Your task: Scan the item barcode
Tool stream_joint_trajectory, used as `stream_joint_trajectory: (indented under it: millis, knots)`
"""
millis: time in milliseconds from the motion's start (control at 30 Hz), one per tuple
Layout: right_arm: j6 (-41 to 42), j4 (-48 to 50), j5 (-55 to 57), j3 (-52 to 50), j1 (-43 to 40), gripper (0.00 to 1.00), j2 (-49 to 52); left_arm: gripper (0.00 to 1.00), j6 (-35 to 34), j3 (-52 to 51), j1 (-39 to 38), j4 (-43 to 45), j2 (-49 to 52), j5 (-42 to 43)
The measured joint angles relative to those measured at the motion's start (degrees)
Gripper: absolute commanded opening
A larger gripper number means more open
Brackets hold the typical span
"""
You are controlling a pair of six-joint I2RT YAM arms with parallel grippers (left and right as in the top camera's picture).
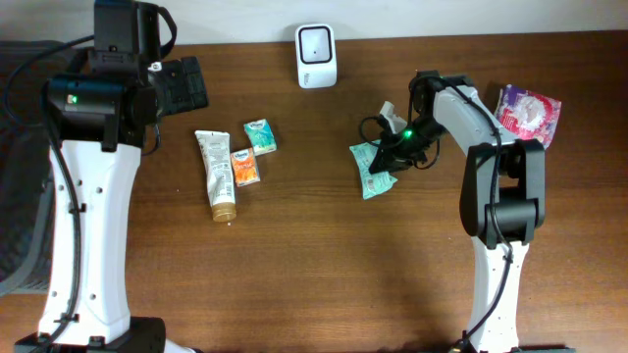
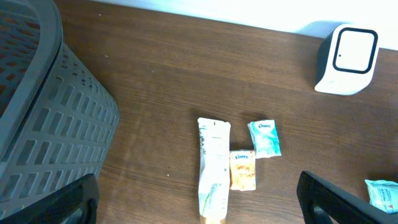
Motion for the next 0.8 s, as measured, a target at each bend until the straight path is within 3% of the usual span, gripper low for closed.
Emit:
stream_joint_trajectory:
  millis: [100,200,267,300,400,433,467,500,533,667,800]
  knots:
    - [6.54,-3.76,11.26,6.38,0.26,0.04,-0.52,0.99,0.0,0.0,0.0,0.02,0.0,0.0]
    - [23.21,-12.28,49.18,13.53,5.6,0.04,-4.66,0.99,0.0,0.0,0.0,0.0,0.0,0.0]
    - [29.2,-11.02,60.35,11.02,9.2,0.06,-4.81,0.99,0.0,0.0,0.0,0.04,0.0,-0.02]
    - [31.1,-9.03,63.23,8.07,10.69,0.11,-4.7,0.99,0.0,0.0,0.0,0.07,0.0,-0.02]
    - [33.46,-3.78,64.78,0.61,15.19,0.21,-3.98,0.99,0.0,0.0,0.0,0.0,0.0,0.0]
    - [33.55,-3.3,63.89,0.55,16.63,0.33,-3.91,0.99,0.0,0.0,0.0,0.0,0.0,0.0]
    - [33.64,-2.75,62.79,0.55,18.34,0.61,-3.91,0.99,0.0,0.0,0.0,0.0,0.0,0.0]
    - [33.79,-2.51,61.59,0.55,20.37,0.78,-3.91,0.99,0.0,0.0,0.0,0.0,0.0,0.0]
    - [34.25,-2.82,60.19,0.68,23.26,0.83,-3.91,0.99,0.0,0.0,0.0,0.0,0.0,0.0]
    - [32.59,-8.02,58.31,10.43,29.7,0.88,-3.63,0.99,0.0,0.0,0.0,0.02,0.0,0.0]
    - [30.84,-11.96,57.61,15.69,24.92,0.85,-3.63,0.99,0.0,0.0,0.0,-0.02,0.0,0.0]
